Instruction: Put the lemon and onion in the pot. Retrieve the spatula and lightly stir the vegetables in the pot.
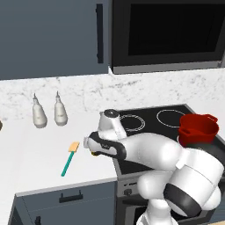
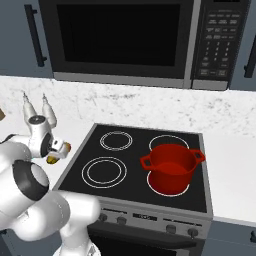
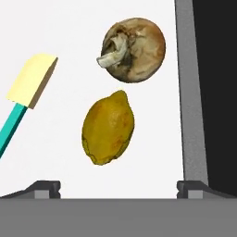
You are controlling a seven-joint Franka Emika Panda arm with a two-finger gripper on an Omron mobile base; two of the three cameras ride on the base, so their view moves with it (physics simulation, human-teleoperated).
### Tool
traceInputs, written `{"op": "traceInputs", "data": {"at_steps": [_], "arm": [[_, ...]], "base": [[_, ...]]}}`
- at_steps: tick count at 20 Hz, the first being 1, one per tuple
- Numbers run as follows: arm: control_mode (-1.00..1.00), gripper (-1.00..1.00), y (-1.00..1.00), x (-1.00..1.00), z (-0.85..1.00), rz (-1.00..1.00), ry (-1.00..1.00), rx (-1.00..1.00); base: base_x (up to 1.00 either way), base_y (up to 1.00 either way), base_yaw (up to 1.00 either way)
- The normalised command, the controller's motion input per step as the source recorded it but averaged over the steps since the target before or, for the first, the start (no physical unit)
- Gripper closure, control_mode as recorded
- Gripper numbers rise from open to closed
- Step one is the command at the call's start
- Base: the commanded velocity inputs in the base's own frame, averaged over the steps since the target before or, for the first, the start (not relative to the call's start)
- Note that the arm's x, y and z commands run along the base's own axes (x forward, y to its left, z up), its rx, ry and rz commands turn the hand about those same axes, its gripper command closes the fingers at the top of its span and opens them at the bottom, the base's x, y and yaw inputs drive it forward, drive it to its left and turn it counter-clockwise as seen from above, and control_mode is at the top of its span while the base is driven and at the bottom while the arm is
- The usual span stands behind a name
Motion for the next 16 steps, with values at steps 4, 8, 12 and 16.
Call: {"op": "traceInputs", "data": {"at_steps": [4, 8, 12, 16], "arm": [[-1.0, -1.0, 0.05, 0.35, -0.27, -0.01, 0.0, 0.02], [-1.0, -1.0, 0.08, 0.25, -0.19, -0.01, 0.0, 0.01], [-1.0, -1.0, 0.16, 0.11, -0.19, -0.01, 0.01, 0.01], [-1.0, -1.0, 0.15, 0.01, -0.19, -0.04, 0.03, 0.02]], "base": [[0.0, 0.0, 0.0], [0.0, 0.0, 0.0], [0.0, 0.0, 0.0], [0.0, 0.0, 0.0]]}}
